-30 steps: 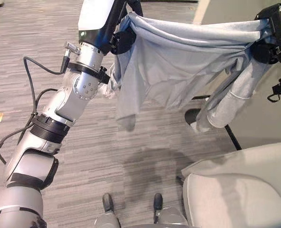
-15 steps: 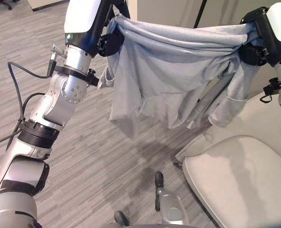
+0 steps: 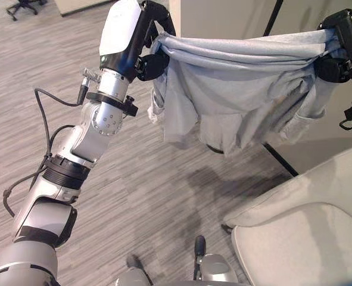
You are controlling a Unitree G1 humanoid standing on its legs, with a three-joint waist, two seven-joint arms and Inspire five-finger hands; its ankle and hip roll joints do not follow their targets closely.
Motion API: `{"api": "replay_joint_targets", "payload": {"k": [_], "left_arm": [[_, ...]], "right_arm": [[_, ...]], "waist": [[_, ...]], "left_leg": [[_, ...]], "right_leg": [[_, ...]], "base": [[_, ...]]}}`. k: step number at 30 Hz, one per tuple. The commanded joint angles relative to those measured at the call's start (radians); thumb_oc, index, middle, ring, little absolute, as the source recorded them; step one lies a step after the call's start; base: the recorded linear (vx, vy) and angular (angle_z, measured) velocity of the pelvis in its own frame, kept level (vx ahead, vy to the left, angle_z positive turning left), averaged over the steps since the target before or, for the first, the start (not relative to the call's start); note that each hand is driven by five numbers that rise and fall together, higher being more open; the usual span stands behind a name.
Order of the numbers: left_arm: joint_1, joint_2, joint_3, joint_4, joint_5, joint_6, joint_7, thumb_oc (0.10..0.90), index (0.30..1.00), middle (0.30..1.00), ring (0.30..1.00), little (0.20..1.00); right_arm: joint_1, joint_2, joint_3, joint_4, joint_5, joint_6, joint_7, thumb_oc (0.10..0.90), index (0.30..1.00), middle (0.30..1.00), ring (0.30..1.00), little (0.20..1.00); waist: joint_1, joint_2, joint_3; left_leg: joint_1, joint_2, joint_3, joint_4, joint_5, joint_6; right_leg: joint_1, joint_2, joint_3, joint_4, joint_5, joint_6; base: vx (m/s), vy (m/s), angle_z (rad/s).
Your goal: Hang the clothes on the sofa on the clothes rack.
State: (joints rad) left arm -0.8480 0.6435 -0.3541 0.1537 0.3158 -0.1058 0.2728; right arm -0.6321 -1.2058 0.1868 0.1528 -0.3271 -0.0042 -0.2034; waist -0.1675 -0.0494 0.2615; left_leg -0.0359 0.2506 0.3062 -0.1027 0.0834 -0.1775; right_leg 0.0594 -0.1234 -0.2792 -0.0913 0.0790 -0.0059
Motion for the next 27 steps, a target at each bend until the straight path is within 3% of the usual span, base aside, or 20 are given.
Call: {"api": "replay_joint_targets", "payload": {"k": [1,2,3,5,6,7,8,10,11,13,15,16,17,18,23,25,26,27], "left_arm": [[-0.039,0.086,0.095,-0.06,-0.04,-0.025,0.08,0.4,0.3,0.3,0.3,0.3],[-0.032,0.099,0.099,-0.066,-0.046,-0.029,0.082,0.4,0.3,0.3,0.3,0.3],[-0.027,0.108,0.107,-0.084,-0.055,-0.032,0.075,0.4,0.3,0.3,0.3,0.3],[-0.046,0.132,0.084,-0.089,-0.045,-0.037,0.07,0.4,0.3,0.3,0.3,0.3],[-0.046,0.134,0.085,-0.089,-0.045,-0.037,0.07,0.4,0.3,0.3,0.3,0.3],[-0.038,0.144,0.096,-0.096,-0.035,-0.029,0.074,0.4,0.3,0.3,0.3,0.3],[-0.037,0.146,0.099,-0.097,-0.035,-0.029,0.074,0.4,0.3,0.3,0.3,0.3],[-0.048,0.178,0.105,-0.109,-0.027,-0.025,0.077,0.4,0.3,0.3,0.3,0.3],[-0.055,0.191,0.107,-0.113,-0.024,-0.023,0.076,0.4,0.3,0.3,0.3,0.3],[-0.051,0.213,0.123,-0.12,-0.016,-0.017,0.072,0.4,0.3,0.3,0.3,0.3],[-0.023,0.231,0.165,-0.138,-0.008,-0.006,0.065,0.4,0.3,0.3,0.3,0.3],[-0.008,0.231,0.182,-0.149,-0.001,-0.004,0.057,0.4,0.3,0.3,0.3,0.3],[0.028,0.215,0.212,-0.145,0.003,-0.007,0.05,0.4,0.3,0.3,0.3,0.3],[0.037,0.212,0.22,-0.142,0.003,-0.009,0.05,0.4,0.3,0.3,0.3,0.3],[0.095,0.181,0.253,-0.149,0.001,-0.014,0.039,0.4,0.3,0.3,0.3,0.3],[0.096,0.178,0.254,-0.152,-0.004,-0.016,0.043,0.4,0.3,0.3,0.3,0.3],[0.093,0.179,0.253,-0.151,-0.005,-0.016,0.043,0.4,0.3,0.3,0.3,0.3],[0.082,0.175,0.241,-0.143,-0.022,-0.019,0.052,0.4,0.3,0.3,0.3,0.3]], "right_arm": [[-0.079,-0.091,-0.084,-0.01,0.038,0.003,-0.078,0.4,0.3,0.3,0.3,0.3],[-0.089,-0.091,-0.071,-0.005,0.029,0.007,-0.072,0.4,0.3,0.3,0.3,0.3],[-0.079,-0.057,-0.074,-0.007,0.032,0.017,-0.059,0.4,0.3,0.3,0.3,0.3],[-0.121,-0.027,-0.036,-0.003,0.02,0.022,-0.06,0.4,0.3,0.3,0.3,0.3],[-0.128,-0.026,-0.03,-0.001,0.02,0.022,-0.06,0.4,0.3,0.3,0.3,0.3],[-0.162,0.001,-0.008,0.007,0.024,0.021,-0.075,0.4,0.3,0.3,0.3,0.3],[-0.17,0.002,-0.002,0.009,0.024,0.021,-0.076,0.4,0.3,0.3,0.3,0.3],[-0.231,0.022,0.043,0.016,0.022,0.017,-0.082,0.4,0.3,0.3,0.3,0.3],[-0.266,0.032,0.07,0.027,0.025,0.013,-0.085,0.4,0.3,0.3,0.3,0.3],[-0.304,0.046,0.096,0.028,0.027,0.012,-0.078,0.4,0.3,0.3,0.3,0.3],[-0.334,0.058,0.107,0.028,0.035,0.013,-0.067,0.4,0.3,0.3,0.3,0.3],[-0.33,0.065,0.102,0.031,0.038,0.017,-0.068,0.4,0.3,0.3,0.3,0.3],[-0.319,0.081,0.095,0.033,0.048,0.013,-0.066,0.4,0.3,0.3,0.3,0.3],[-0.314,0.081,0.094,0.028,0.051,0.009,-0.066,0.4,0.3,0.3,0.3,0.3],[-0.249,0.078,0.044,0.012,0.064,0.008,-0.06,0.4,0.3,0.3,0.3,0.3],[-0.255,0.074,0.042,0.003,0.071,0.002,-0.061,0.4,0.3,0.3,0.3,0.3],[-0.258,0.073,0.042,0.005,0.073,0.001,-0.061,0.4,0.3,0.3,0.3,0.3],[-0.281,0.068,0.053,0.005,0.088,0.0,-0.061,0.4,0.3,0.3,0.3,0.3]], "waist": [[0.04,0.0,-0.128],[0.045,0.008,-0.132],[0.043,0.035,-0.149],[0.047,0.037,-0.156],[0.051,0.036,-0.156],[0.058,0.042,-0.146],[0.062,0.043,-0.146],[0.089,0.054,-0.132],[0.101,0.056,-0.131],[0.116,0.056,-0.121],[0.131,0.054,-0.126],[0.132,0.049,-0.131],[0.128,0.03,-0.151],[0.129,0.027,-0.158],[0.121,0.028,-0.168],[0.142,0.007,-0.148],[0.141,0.006,-0.145],[0.166,-0.009,-0.13]], "left_leg": [[-0.057,0.003,-0.068,0.015,-0.004,-0.018],[-0.052,-0.005,-0.089,0.015,-0.017,-0.016],[-0.011,-0.033,-0.085,0.015,-0.014,-0.01],[0.04,-0.095,-0.063,0.015,-0.049,0.041],[0.043,-0.098,-0.056,0.015,-0.052,0.044],[0.078,-0.118,0.009,0.015,-0.084,0.078],[0.077,-0.118,0.016,0.015,-0.082,0.08],[0.1,-0.115,0.093,0.015,-0.102,0.096],[0.116,-0.116,0.116,0.015,-0.126,0.091],[0.133,-0.123,0.173,0.015,-0.127,0.094],[0.143,-0.125,0.233,0.015,-0.127,0.091],[0.151,-0.125,0.257,0.015,-0.127,0.09],[0.164,-0.119,0.274,0.015,-0.115,0.074],[0.169,-0.119,0.28,0.015,-0.114,0.073],[0.224,-0.112,0.265,0.019,-0.11,0.059],[0.197,-0.101,0.196,0.111,-0.11,0.04],[0.187,-0.094,0.192,0.135,-0.12,0.037],[0.136,-0.089,0.073,0.174,-0.134,0.026]], "right_leg": [[0.113,-0.057,0.026,0.004,-0.196,0.141],[0.126,-0.055,0.043,0.004,-0.198,0.146],[0.14,-0.076,0.075,0.004,-0.186,0.159],[0.137,-0.128,0.112,0.012,-0.134,0.183],[0.135,-0.132,0.119,0.011,-0.132,0.185],[0.081,-0.168,0.118,0.108,-0.109,0.199],[0.072,-0.168,0.126,0.113,-0.107,0.199],[0.018,-0.206,0.029,0.225,-0.095,0.191],[0.006,-0.235,-0.04,0.276,-0.098,0.192],[-0.043,-0.245,-0.194,0.335,-0.079,0.185],[-0.051,-0.225,-0.342,0.278,-0.097,0.168],[-0.047,-0.2,-0.38,0.22,-0.097,0.158],[0.001,-0.125,-0.332,0.061,-0.073,0.159],[0.012,-0.109,-0.324,0.023,-0.069,0.159],[0.039,-0.051,-0.263,0.004,-0.104,0.144],[0.052,-0.034,-0.223,0.004,-0.125,0.129],[0.053,-0.032,-0.224,0.004,-0.128,0.126],[0.056,-0.028,-0.2,0.004,-0.136,0.123]], "base": [[0.41,0.116,-0.43],[0.6,0.256,-0.7],[0.66,0.356,-0.77],[0.51,0.347,-1.27],[0.25,0.312,-1.5],[0.1,0.198,-1.15],[0.14,0.255,-1.21],[0.08,0.167,-0.94],[0.07,0.2,-0.87],[0.04,0.187,-1.01],[0.02,0.055,-0.99],[0.11,-0.187,-0.87],[0.15,-0.219,-0.53],[0.14,-0.194,-0.43],[0.13,-0.115,-0.5],[0.1,-0.162,-0.2],[0.02,-0.121,-0.37],[0.0,-0.067,-0.39]]}}
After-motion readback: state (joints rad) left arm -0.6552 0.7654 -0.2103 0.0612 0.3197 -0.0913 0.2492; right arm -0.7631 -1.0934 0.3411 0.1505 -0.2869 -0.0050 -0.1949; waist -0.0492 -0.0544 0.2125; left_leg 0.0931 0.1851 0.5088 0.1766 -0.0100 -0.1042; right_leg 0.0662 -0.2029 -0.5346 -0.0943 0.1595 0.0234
